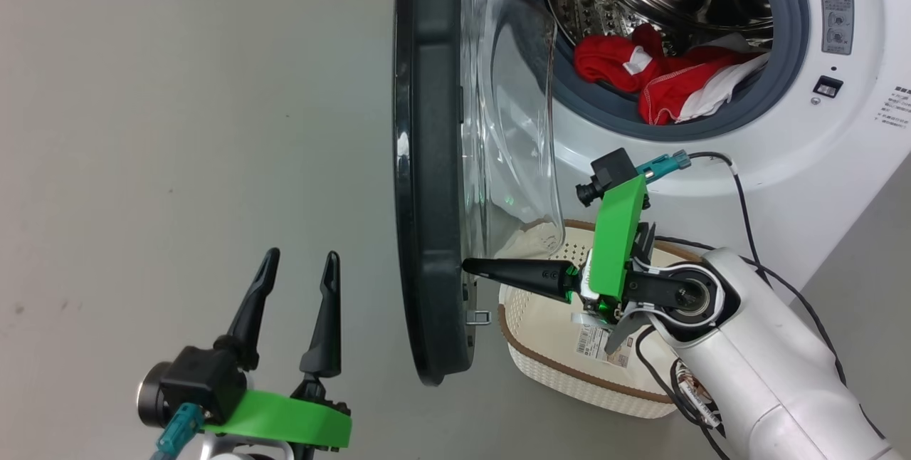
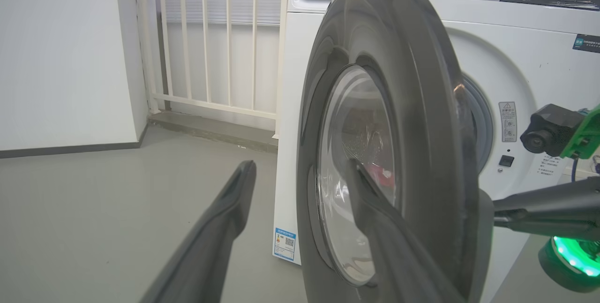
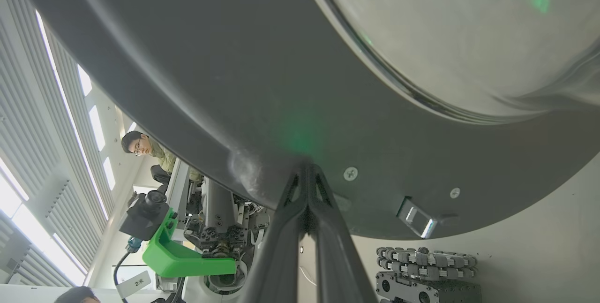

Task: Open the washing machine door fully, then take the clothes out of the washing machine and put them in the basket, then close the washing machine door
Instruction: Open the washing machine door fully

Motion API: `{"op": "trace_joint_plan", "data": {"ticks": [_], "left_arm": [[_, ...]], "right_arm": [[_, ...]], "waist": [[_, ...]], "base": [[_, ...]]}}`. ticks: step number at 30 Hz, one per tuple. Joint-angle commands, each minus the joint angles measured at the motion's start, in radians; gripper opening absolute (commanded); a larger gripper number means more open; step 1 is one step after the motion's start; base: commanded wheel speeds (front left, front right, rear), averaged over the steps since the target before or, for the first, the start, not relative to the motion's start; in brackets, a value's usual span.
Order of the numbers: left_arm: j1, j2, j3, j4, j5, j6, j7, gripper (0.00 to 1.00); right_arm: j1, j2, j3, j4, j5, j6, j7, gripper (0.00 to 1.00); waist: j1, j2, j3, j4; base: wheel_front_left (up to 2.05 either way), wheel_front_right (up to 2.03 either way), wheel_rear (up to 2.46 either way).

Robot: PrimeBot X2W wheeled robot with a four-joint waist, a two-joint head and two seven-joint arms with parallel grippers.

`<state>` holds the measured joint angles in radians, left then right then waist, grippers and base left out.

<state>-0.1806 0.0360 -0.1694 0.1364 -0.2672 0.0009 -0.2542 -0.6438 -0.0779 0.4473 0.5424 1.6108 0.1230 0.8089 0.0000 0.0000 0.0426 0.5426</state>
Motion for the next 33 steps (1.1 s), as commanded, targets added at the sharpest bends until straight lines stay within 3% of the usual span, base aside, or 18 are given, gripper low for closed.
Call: {"op": "trace_joint_plan", "data": {"ticks": [1, 8, 10, 11, 12, 17, 23, 27, 30, 33], "left_arm": [[-0.007, 0.014, 0.036, -0.029, -0.008, 0.007, -0.008, 1.0], [-0.004, 0.014, 0.036, -0.016, -0.001, 0.001, -0.008, 1.0], [-0.003, 0.014, 0.037, -0.008, 0.0, -0.003, -0.008, 1.0], [-0.002, 0.014, 0.037, -0.004, -0.001, -0.005, -0.008, 1.0], [-0.002, 0.014, 0.037, -0.001, -0.002, -0.007, -0.008, 1.0], [-0.003, 0.014, 0.04, 0.015, -0.008, -0.015, -0.008, 1.0], [-0.006, 0.014, 0.045, 0.031, -0.011, -0.029, -0.008, 1.0], [0.002, 0.014, 0.053, 0.036, -0.003, -0.036, -0.008, 1.0], [0.008, 0.014, 0.061, 0.029, 0.009, -0.039, -0.008, 1.0], [0.011, 0.014, 0.064, 0.02, 0.013, -0.04, -0.008, 1.0]], "right_arm": [[-0.039, 0.027, 0.019, -0.024, 0.01, 0.008, -0.007, 0.0], [-0.026, 0.025, 0.014, -0.023, -0.004, 0.008, -0.045, 0.0], [-0.015, 0.014, 0.008, -0.03, -0.026, 0.008, -0.075, 0.47], [-0.008, 0.005, 0.006, -0.037, -0.041, 0.008, -0.093, 0.83], [-0.002, -0.007, 0.007, -0.046, -0.062, 0.008, -0.117, 1.0], [0.042, -0.077, 0.023, -0.126, -0.174, 0.008, -0.269, 1.0], [0.107, -0.19, 0.121, -0.212, -0.376, 0.008, -0.576, 1.0], [0.141, -0.252, 0.189, -0.184, -0.493, 0.008, -0.806, 1.0], [0.157, -0.277, 0.218, -0.092, -0.597, 0.008, -1.004, 1.0], [0.167, -0.276, 0.213, -0.05, -0.633, 0.008, -1.045, 1.0]], "waist": [[0.0, 0.0, 0.0, 0.0], [0.0, 0.0, -0.012, -0.006], [0.0, 0.0, -0.018, -0.009], [0.0, 0.0, -0.02, -0.01], [0.0, 0.0, -0.021, -0.011], [0.0, 0.0, -0.023, -0.015], [0.0, 0.0, -0.031, -0.021], [0.0, 0.0, -0.04, -0.024], [0.0, 0.0, -0.046, -0.027], [0.0, 0.0, -0.048, -0.028]], "base": [[0.0, 0.0, 0.0], [0.0, 0.0, 0.0], [0.0, 0.0, 0.0], [0.0, 0.0, 0.0], [0.0, 0.0, 0.0], [0.0, 0.0, 0.0], [0.0, 0.0, 0.0], [0.0, 0.0, 0.0], [0.0, 0.0, 0.0], [0.0, 0.0, 0.0]]}}
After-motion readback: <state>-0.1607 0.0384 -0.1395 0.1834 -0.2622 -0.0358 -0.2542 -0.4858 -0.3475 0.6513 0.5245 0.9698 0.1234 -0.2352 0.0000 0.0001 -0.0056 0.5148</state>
